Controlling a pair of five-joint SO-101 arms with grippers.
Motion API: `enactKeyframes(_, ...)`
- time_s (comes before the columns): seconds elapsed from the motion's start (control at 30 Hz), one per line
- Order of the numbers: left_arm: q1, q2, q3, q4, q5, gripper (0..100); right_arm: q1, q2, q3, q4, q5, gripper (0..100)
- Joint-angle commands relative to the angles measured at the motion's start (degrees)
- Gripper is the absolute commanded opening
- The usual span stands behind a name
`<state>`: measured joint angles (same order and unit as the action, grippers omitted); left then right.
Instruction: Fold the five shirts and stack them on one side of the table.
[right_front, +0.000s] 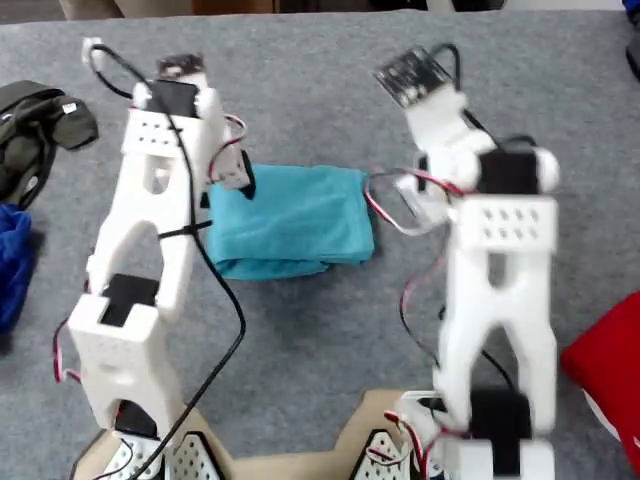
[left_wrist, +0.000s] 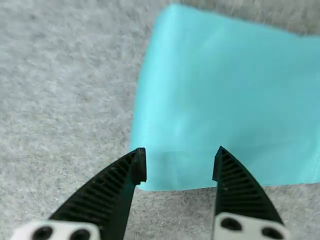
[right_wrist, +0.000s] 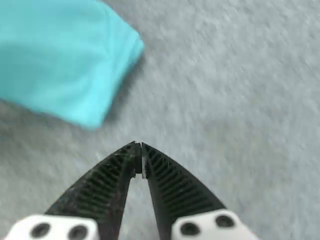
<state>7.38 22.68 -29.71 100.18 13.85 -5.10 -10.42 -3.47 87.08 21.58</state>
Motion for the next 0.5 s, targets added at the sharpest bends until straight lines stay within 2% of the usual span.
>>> enactKeyframes(0.0, 1.8, 2.2, 0.2, 0.4, 0.4, 23, -4.3, 13.0, -15.0, 0.8, -3.7, 1.2)
enactKeyframes(0.13, 0.6, 7.6, 0.5, 0.4, 0.0, 20, -8.0, 26.9, -33.0, 6.4, -6.3, 1.2)
enactKeyframes(0.2, -0.7, 10.5, 0.5, 0.4, -0.7, 13, -9.7, 33.0, -42.2, 9.8, -6.9, 1.2)
enactKeyframes(0.3, -2.5, 15.3, 0.6, 0.4, -6.2, 1, -12.2, 41.9, -54.1, 14.8, -6.9, 1.2)
enactKeyframes(0.37, -3.3, 18.2, 1.8, 0.4, -8.0, 3, -13.0, 46.9, -58.9, 15.2, -6.9, 1.1)
enactKeyframes(0.47, -4.7, 21.5, 3.5, 0.4, -8.6, 2, -13.1, 51.5, -61.9, 15.1, -9.0, 0.7)
